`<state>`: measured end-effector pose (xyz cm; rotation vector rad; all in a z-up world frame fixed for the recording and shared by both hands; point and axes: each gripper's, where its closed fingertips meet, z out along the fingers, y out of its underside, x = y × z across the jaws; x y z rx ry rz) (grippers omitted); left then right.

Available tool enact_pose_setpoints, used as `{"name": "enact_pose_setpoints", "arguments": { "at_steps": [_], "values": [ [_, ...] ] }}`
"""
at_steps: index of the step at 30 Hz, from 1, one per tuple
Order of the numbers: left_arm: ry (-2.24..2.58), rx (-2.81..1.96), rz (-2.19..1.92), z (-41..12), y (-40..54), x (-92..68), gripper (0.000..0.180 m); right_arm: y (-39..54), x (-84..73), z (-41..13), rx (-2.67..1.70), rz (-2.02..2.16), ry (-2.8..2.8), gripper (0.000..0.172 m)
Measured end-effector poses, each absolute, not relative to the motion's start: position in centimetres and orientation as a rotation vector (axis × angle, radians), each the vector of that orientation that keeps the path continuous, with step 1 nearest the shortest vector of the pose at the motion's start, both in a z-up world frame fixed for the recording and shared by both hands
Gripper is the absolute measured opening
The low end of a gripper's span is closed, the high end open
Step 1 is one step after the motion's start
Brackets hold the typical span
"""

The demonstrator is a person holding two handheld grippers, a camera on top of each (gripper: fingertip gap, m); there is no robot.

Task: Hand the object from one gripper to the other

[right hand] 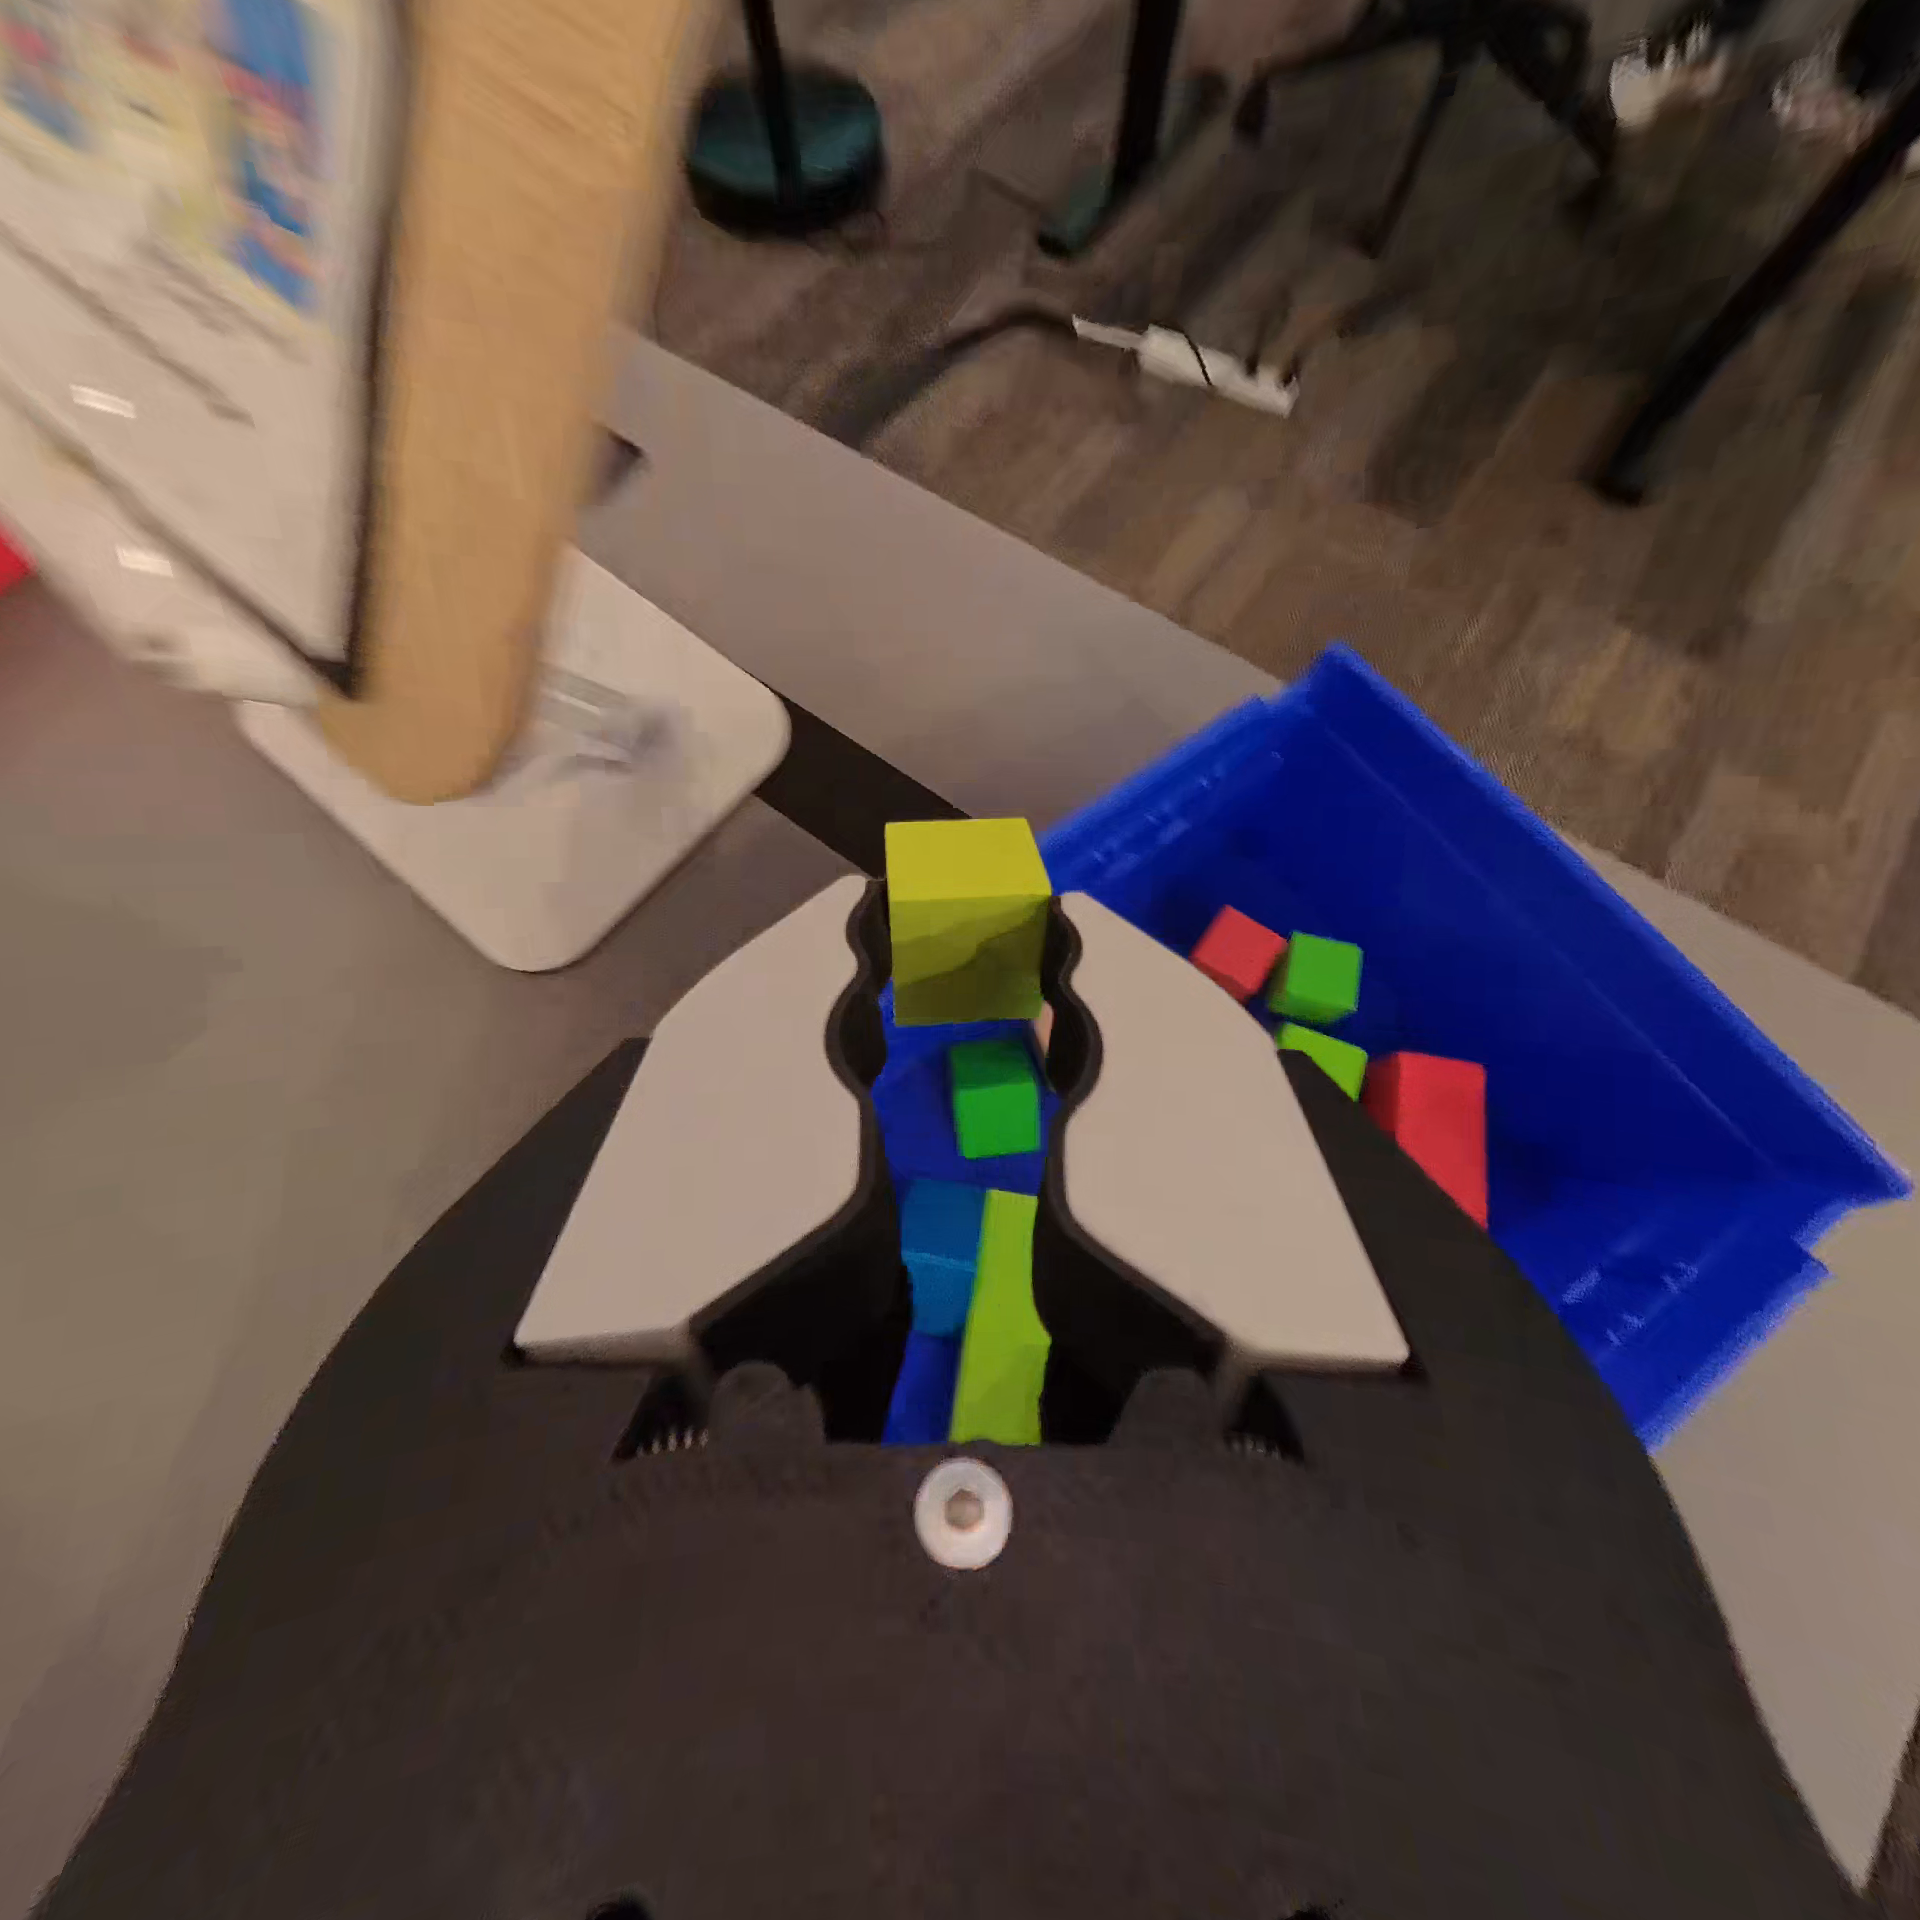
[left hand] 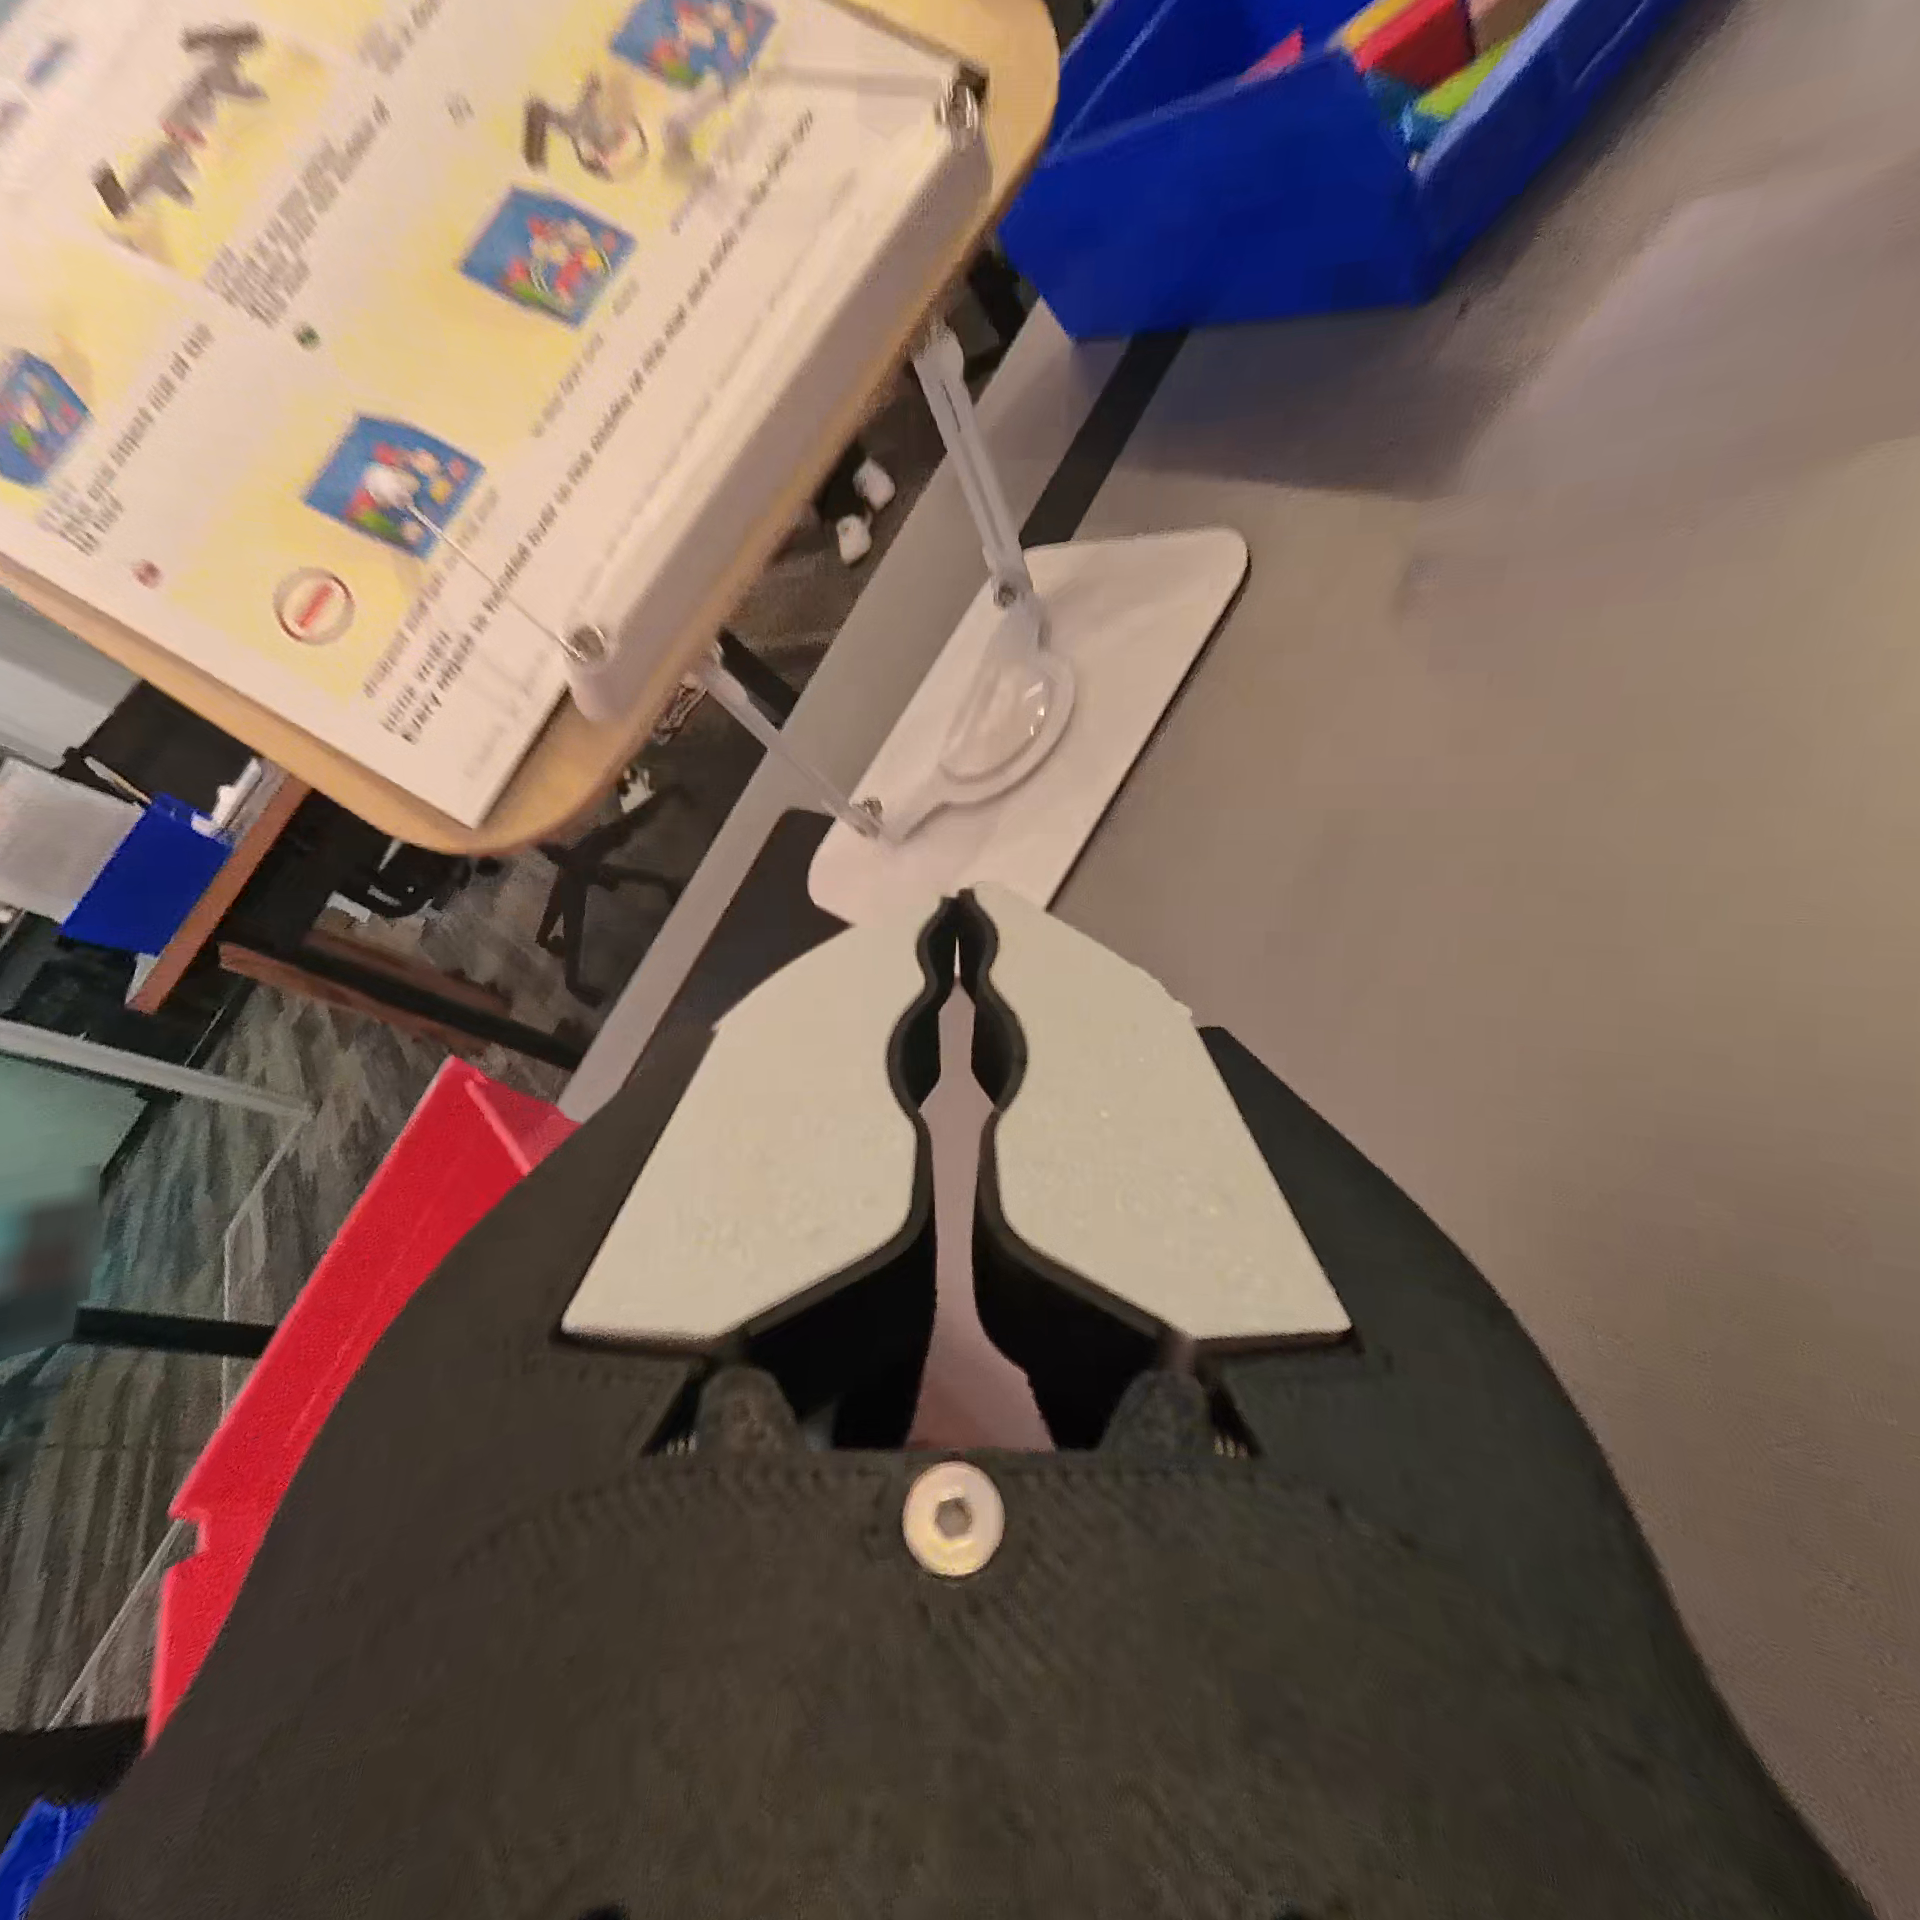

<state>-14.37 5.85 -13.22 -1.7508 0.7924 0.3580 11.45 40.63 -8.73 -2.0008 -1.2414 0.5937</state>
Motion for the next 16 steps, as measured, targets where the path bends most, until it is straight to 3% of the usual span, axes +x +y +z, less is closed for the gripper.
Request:
{"name": "enact_pose_setpoints", "arguments": {
  "at_steps": [8,16],
  "values": [
    [0.769,-1.805,0.334,-17.6,6.7,-14.6,0.0,49.2,10.4,-17.5,-2.238,0.459,-1.202,0.026],
    [0.76,-1.821,0.299,-18.4,6.7,-14.7,0.0,52.3,9.4,-22.5,-2.382,0.403,-1.231,0.026]
  ]
}}
